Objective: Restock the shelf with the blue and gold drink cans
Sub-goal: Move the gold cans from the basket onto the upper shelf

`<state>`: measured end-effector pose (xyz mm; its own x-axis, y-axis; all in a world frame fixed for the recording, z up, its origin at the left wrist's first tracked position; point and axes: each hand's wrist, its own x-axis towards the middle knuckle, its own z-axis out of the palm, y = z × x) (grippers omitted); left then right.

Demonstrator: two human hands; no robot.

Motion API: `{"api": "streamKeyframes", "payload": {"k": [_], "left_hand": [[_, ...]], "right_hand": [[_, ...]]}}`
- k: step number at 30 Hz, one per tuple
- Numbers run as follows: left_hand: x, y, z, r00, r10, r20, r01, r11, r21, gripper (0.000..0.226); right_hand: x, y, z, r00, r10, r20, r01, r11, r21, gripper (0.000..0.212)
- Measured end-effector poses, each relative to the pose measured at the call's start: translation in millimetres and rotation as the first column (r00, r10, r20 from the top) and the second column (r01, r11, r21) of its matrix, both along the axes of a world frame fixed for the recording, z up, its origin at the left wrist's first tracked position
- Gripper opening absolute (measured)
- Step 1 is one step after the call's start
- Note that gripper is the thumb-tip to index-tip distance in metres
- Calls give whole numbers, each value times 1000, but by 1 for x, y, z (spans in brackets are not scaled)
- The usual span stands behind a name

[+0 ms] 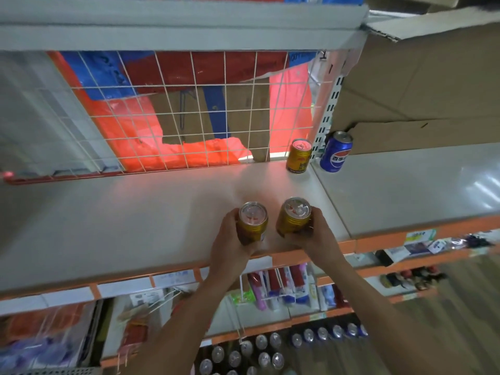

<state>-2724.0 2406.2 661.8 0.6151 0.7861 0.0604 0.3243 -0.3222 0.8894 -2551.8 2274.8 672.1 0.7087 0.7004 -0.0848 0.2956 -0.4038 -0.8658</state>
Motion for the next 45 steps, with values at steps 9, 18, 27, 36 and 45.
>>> {"api": "streamKeyframes", "payload": {"k": [9, 18, 27, 36, 45], "left_hand": [[46, 11, -3, 981, 187, -53, -183, 980, 83, 84], [93, 25, -1, 972, 226, 69, -224, 974, -35, 84], [81, 37, 0, 997, 59, 57, -54, 994, -92, 70], [119, 72, 0, 989, 134, 62, -137, 990, 40, 70], [145, 97, -13, 974, 228, 6, -228, 968, 108, 74]], "right_hand": [[26, 25, -2, 995, 41, 95, -40, 999, -19, 74], [63, 52, -4, 989, 92, 112, -95, 995, 17, 71], [70, 66, -3, 988, 90, 124, -99, 992, 76, 68], [82, 97, 0, 989, -33, 146, 20, 996, 85, 66], [84, 125, -7, 969, -191, 156, 171, 977, 129, 60]]}}
